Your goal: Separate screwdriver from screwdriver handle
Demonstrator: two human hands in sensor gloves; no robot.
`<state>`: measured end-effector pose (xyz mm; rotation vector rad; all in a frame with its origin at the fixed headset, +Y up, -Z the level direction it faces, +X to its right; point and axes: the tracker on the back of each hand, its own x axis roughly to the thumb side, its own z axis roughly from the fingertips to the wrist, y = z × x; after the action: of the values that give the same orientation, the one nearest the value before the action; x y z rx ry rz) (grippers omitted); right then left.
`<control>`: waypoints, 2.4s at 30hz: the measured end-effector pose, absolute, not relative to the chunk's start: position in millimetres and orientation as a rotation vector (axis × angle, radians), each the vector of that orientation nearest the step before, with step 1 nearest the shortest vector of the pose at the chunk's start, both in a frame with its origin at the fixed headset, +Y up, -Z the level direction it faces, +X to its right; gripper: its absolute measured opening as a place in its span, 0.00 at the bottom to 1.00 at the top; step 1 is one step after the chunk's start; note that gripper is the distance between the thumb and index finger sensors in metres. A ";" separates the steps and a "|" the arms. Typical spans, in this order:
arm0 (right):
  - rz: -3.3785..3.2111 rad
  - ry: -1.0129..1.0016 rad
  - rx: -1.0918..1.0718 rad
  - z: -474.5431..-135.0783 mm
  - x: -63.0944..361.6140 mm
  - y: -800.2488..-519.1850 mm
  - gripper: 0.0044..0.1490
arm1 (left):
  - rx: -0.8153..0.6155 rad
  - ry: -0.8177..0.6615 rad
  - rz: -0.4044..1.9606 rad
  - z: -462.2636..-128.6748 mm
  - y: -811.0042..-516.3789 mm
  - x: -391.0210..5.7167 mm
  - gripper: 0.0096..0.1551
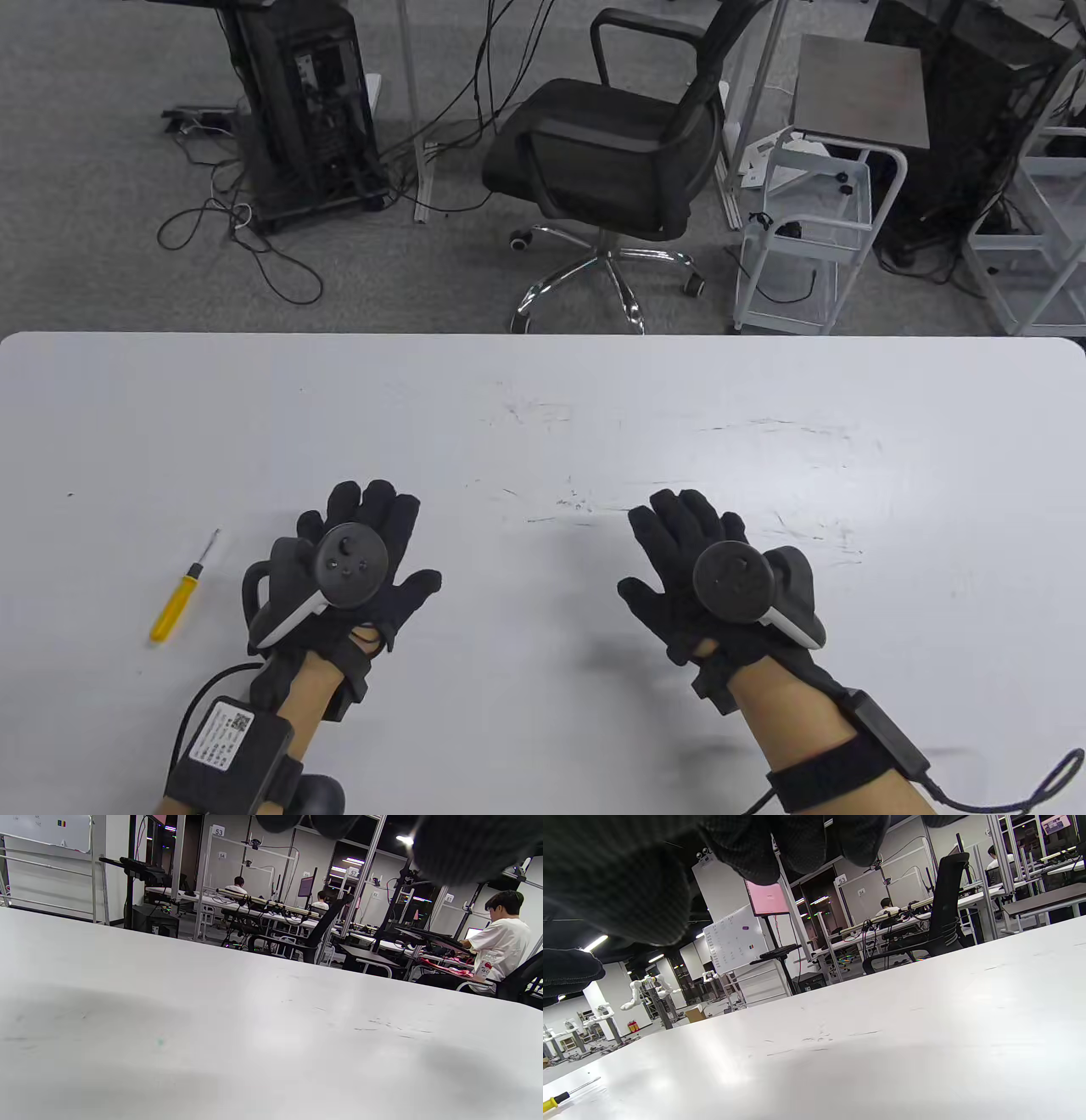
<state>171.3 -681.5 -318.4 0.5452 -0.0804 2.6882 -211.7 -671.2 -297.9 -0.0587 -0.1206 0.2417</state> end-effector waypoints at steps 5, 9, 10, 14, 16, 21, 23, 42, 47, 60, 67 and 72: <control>2.689 -0.078 0.548 -318.1 170.9 -681.4 0.52 | -0.067 -0.117 0.239 -298.0 -671.4 -211.6 0.52; 2.689 -0.080 0.549 -317.9 170.8 -681.0 0.52 | -0.072 -0.116 0.236 -298.4 -671.7 -211.3 0.52; 2.689 -0.081 0.549 -317.8 170.7 -681.1 0.52 | -0.072 -0.113 0.234 -298.7 -671.8 -211.5 0.52; 2.698 -0.072 0.552 -317.4 169.7 -681.7 0.52 | -0.071 -0.095 0.239 -299.2 -671.2 -214.9 0.52; 2.701 -0.073 0.553 -317.2 169.6 -681.6 0.52 | -0.075 -0.076 0.235 -300.5 -672.1 -217.6 0.52; 2.704 -0.066 0.549 -317.3 169.9 -681.8 0.52 | -0.086 -0.003 0.226 -304.7 -676.0 -227.8 0.51; 2.705 -0.057 0.548 -317.3 169.7 -681.9 0.51 | -0.079 0.045 0.227 -306.9 -677.5 -236.1 0.50; 2.702 -0.042 0.553 -317.0 169.9 -680.6 0.52 | -0.077 0.580 0.330 -302.2 -686.5 -362.1 0.51; 2.698 -0.040 0.552 -317.3 170.5 -680.8 0.51 | -0.134 0.719 0.376 -296.8 -702.2 -394.6 0.48; 2.682 -0.035 0.564 -317.7 171.3 -679.9 0.51 | -0.341 0.866 0.279 -296.2 -751.1 -418.0 0.43; 2.688 -0.018 0.575 -317.6 169.8 -681.7 0.50 | -0.403 0.856 0.243 -298.7 -758.9 -413.9 0.40; 2.693 -0.019 0.576 -317.4 169.2 -681.7 0.50 | -0.411 0.866 0.189 -300.7 -765.2 -411.5 0.36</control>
<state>169.2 -681.7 -317.4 0.5761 -0.0192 2.6929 -411.5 -765.2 -300.7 -0.4115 0.8659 0.1889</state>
